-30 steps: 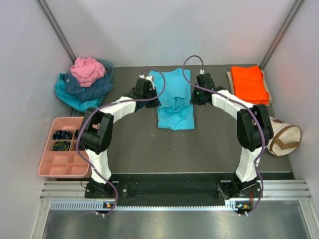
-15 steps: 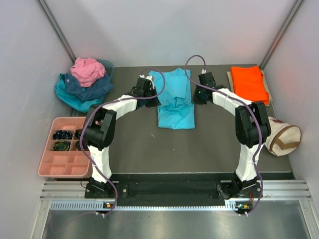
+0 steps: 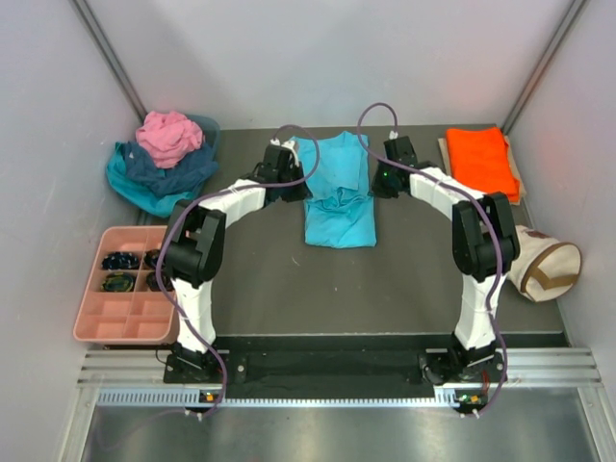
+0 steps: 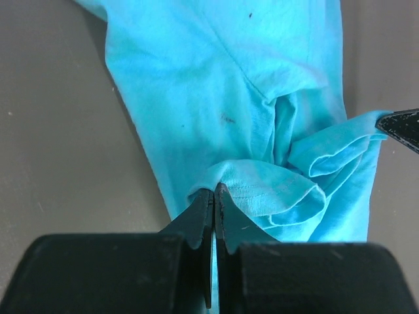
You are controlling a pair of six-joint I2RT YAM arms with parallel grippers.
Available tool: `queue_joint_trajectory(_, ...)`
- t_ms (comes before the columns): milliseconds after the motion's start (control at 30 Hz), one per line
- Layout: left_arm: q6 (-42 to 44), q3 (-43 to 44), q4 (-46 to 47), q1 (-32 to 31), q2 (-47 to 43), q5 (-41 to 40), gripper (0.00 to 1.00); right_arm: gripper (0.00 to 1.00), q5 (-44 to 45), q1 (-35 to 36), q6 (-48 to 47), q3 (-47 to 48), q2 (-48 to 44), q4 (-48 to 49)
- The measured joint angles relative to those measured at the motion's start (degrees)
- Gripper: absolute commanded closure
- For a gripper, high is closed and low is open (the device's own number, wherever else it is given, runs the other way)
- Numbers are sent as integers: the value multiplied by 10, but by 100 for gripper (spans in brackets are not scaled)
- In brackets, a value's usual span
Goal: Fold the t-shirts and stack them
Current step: Fold the tshirt
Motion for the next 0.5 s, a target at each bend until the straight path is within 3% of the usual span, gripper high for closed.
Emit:
queue_joint_trajectory(300,0,20,0,3,25,6,99,100,-7,-10,0,18,22,-2)
queue_joint_trajectory(333,0,21,-1,4,27,6,96,96,-8,-12,0,18,24,-2)
queue_joint_trajectory(367,0,22,-1,4,29,6,92,80,-8,-12,0,18,24,-2)
queue_joint_trajectory(400,0,22,-1,5,31,6,78,72,-8,-14,0,18,24,-3)
queue_joint_trajectory(467,2,23,-3,8,33,6,63,61,-8,-16,1,18,24,-3)
queue_joint_trajectory(500,3,23,-5,10,33,6,49,59,-7,-18,0,18,24,-3)
